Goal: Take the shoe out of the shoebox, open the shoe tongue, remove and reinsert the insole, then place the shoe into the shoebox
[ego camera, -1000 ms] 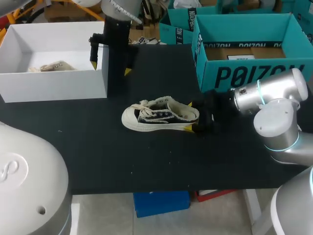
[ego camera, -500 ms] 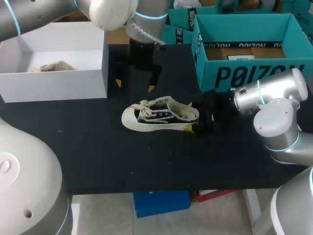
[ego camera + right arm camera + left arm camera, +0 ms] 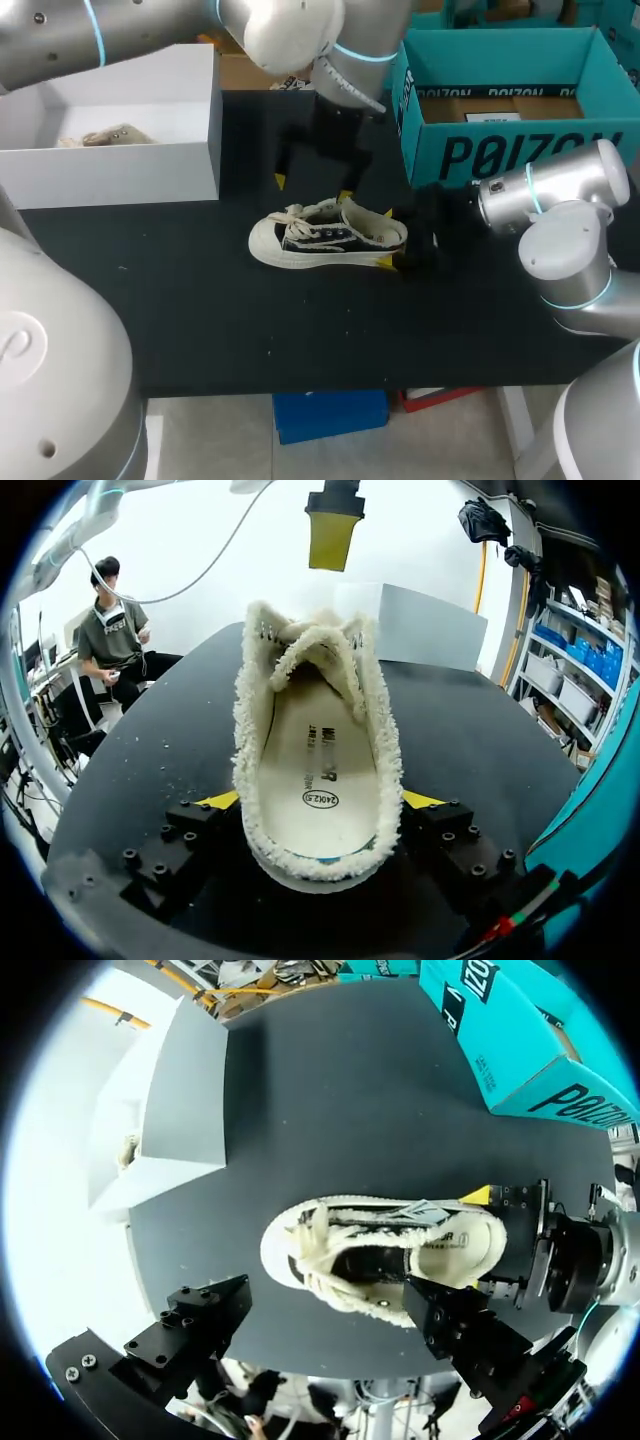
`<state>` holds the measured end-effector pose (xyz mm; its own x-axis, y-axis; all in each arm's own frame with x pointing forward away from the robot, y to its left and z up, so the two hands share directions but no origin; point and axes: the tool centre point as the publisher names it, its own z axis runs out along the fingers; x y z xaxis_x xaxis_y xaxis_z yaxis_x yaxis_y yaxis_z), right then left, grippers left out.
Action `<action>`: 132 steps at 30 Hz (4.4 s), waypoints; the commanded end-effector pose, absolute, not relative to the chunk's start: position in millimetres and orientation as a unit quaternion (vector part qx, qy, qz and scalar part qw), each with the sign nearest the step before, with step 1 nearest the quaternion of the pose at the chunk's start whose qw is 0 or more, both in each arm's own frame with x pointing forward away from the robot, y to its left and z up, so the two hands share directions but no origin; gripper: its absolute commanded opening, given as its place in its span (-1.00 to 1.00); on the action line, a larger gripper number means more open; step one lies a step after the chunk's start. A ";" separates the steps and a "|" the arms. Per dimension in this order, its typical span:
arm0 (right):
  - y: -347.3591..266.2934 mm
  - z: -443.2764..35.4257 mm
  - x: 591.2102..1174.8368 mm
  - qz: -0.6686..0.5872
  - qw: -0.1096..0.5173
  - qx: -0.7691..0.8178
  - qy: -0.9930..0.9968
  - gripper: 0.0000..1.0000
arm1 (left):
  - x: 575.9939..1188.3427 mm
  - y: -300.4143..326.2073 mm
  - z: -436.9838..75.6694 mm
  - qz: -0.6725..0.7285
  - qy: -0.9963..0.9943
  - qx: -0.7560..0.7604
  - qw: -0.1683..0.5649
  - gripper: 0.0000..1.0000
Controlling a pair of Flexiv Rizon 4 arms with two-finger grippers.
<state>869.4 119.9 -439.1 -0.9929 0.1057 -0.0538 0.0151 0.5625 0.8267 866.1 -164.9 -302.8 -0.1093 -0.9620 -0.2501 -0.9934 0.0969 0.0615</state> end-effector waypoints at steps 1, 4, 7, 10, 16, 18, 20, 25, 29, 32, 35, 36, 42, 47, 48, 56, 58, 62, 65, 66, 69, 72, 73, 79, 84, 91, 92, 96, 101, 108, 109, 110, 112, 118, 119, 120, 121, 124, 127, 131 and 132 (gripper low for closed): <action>122.8 -442.2 871.4 0.465 0.049 0.035 0.883 -1.00 | 867.1 -179.5 -315.7 0.130 0.731 -0.665 0.084 1.00; 122.8 -442.2 871.4 0.465 0.049 0.035 0.883 -1.00 | 866.3 -184.1 -323.0 0.136 0.730 -0.665 0.085 1.00; 122.8 -442.2 871.4 0.465 0.049 0.035 0.883 -1.00 | 864.6 -188.1 -328.9 0.142 0.728 -0.665 0.089 1.00; 122.8 -442.2 871.4 0.465 0.049 0.035 0.883 -1.00 | 861.2 -192.9 -333.4 0.147 0.726 -0.665 0.094 1.00; 122.8 -442.2 871.4 0.465 0.049 0.035 0.883 -1.00 | 854.9 -205.1 -342.3 0.150 0.730 -0.660 0.095 1.00; 122.8 -442.2 871.4 0.465 0.049 0.035 0.883 -1.00 | 855.2 -207.0 -346.6 0.154 0.729 -0.660 0.098 1.00; 122.8 -442.2 871.4 0.465 0.049 0.035 0.883 -1.00 | 855.3 -207.5 -351.2 0.161 0.729 -0.658 0.099 1.00; 122.8 -442.2 871.4 0.465 0.049 0.035 0.883 -1.00 | 854.3 -205.5 -362.8 0.174 0.728 -0.655 0.103 1.00; 122.8 -442.2 871.4 0.465 0.049 0.035 0.883 -1.00 | 854.6 -202.5 -368.5 0.181 0.726 -0.655 0.103 1.00; 122.8 -442.2 871.4 0.465 0.049 0.035 0.883 -1.00 | 855.0 -202.2 -370.7 0.184 0.726 -0.655 0.103 1.00; 122.8 -442.2 871.4 0.465 0.049 0.035 0.883 -1.00 | 856.0 -201.8 -372.4 0.187 0.726 -0.654 0.103 0.50; 122.8 -442.2 871.4 0.465 0.049 0.035 0.883 -1.00 | 856.3 -201.7 -372.6 0.188 0.726 -0.654 0.103 0.05; 122.8 -442.2 871.4 0.465 0.049 0.035 0.883 -1.00 | 856.2 -201.1 -371.9 0.188 0.727 -0.652 0.105 -1.00; 122.8 -442.2 871.4 0.465 0.049 0.035 0.883 -1.00 | 856.3 -199.8 -369.3 0.185 0.729 -0.651 0.106 -1.00; 122.8 -442.2 871.4 0.465 0.049 0.035 0.883 -1.00 | 856.1 -199.7 -368.5 0.184 0.730 -0.650 0.107 -1.00; 122.8 -442.2 871.4 0.465 0.049 0.035 0.883 -1.00 | 856.1 -199.8 -360.2 0.174 0.734 -0.647 0.110 -1.00; 122.8 -442.2 871.4 0.465 0.049 0.035 0.883 -1.00 | 856.5 -199.8 -356.3 0.170 0.736 -0.646 0.110 -1.00; 122.8 -442.2 871.4 0.465 0.049 0.035 0.883 -1.00 | 857.6 -199.3 -348.4 0.161 0.739 -0.645 0.110 -1.00; 122.8 -442.2 871.4 0.465 0.049 0.035 0.883 -1.00 | 858.2 -198.0 -342.5 0.152 0.740 -0.646 0.108 -1.00; 122.8 -442.2 871.4 0.465 0.049 0.035 0.883 -1.00 | 858.7 -197.4 -340.5 0.149 0.740 -0.647 0.108 -1.00; 122.8 -442.2 871.4 0.465 0.049 0.035 0.883 -1.00 | 859.5 -195.4 -335.6 0.142 0.743 -0.647 0.095 -1.00; 122.8 -442.2 871.4 0.465 0.049 0.035 0.883 -1.00 | 860.4 -192.3 -330.4 0.134 0.742 -0.649 0.096 -1.00; 122.8 -442.2 871.4 0.465 0.049 0.035 0.883 -1.00 | 860.8 -190.9 -328.7 0.130 0.742 -0.651 0.096 -1.00; 122.8 -442.2 871.4 0.465 0.049 0.035 0.883 -1.00 | 862.4 -182.1 -319.7 0.112 0.740 -0.658 0.086 -1.00; 122.8 -442.2 871.4 0.465 0.049 0.035 0.883 -1.00 | 864.6 -173.1 -313.2 0.100 0.736 -0.665 0.080 -1.00; 122.8 -442.2 871.4 0.465 0.049 0.035 0.883 -1.00 | 866.1 -156.7 -312.2 0.086 0.728 -0.676 0.076 -1.00; 122.8 -442.2 871.4 0.465 0.049 0.035 0.883 -1.00 | 866.3 -154.2 -312.6 0.085 0.727 -0.677 0.075 -1.00; 122.8 -442.2 871.4 0.465 0.049 0.035 0.883 -1.00 | 866.9 -142.6 -315.2 0.082 0.719 -0.686 0.069 -1.00; 122.8 -442.2 871.4 0.465 0.049 0.035 0.883 -1.00 | 866.1 -128.1 -316.8 0.071 0.711 -0.697 0.058 -1.00; 122.8 -442.2 871.4 0.465 0.049 0.035 0.883 -1.00 | 863.9 -109.3 -319.8 0.055 0.704 -0.707 0.046 -1.00; 122.8 -442.2 871.4 0.465 0.049 0.035 0.883 -1.00 | 863.4 -107.1 -321.4 0.053 0.702 -0.709 0.045 -1.00; 122.8 -442.2 871.4 0.465 0.049 0.035 0.883 -1.00 | 863.0 -105.3 -322.9 0.053 0.701 -0.710 0.045 -1.00; 122.8 -442.2 871.4 0.465 0.049 0.035 0.883 -1.00 | 862.7 -101.2 -326.3 0.049 0.696 -0.715 0.040 -1.00; 122.8 -442.2 871.4 0.465 0.049 0.035 0.883 -1.00 | 863.8 -96.6 -340.8 0.053 0.697 -0.715 0.023 -1.00; 122.8 -442.2 871.4 0.465 0.049 0.035 0.883 -1.00 | 864.3 -96.5 -343.2 0.055 0.697 -0.714 0.020 -1.00; 122.8 -442.2 871.4 0.465 0.049 0.035 0.883 -1.00 | 864.9 -96.5 -345.2 0.055 0.697 -0.714 0.018 -1.00; 122.8 -442.2 871.4 0.465 0.049 0.035 0.883 -1.00 | 865.5 -96.5 -347.2 0.057 0.697 -0.714 0.016 -1.00; 122.8 -442.2 871.4 0.465 0.049 0.035 0.883 -1.00 | 866.4 -96.7 -348.2 0.057 0.698 -0.713 0.014 -0.76; 122.8 -442.2 871.4 0.465 0.049 0.035 0.883 -1.00 | 869.0 -96.1 -347.9 0.057 0.699 -0.713 0.014 -0.66; 122.8 -442.2 871.4 0.465 0.049 0.035 0.883 -1.00 | 871.7 -94.7 -345.4 0.056 0.699 -0.713 0.010 1.00; 122.8 -442.2 871.4 0.465 0.049 0.035 0.883 -1.00 | 872.3 -94.5 -344.8 0.056 0.701 -0.711 0.009 1.00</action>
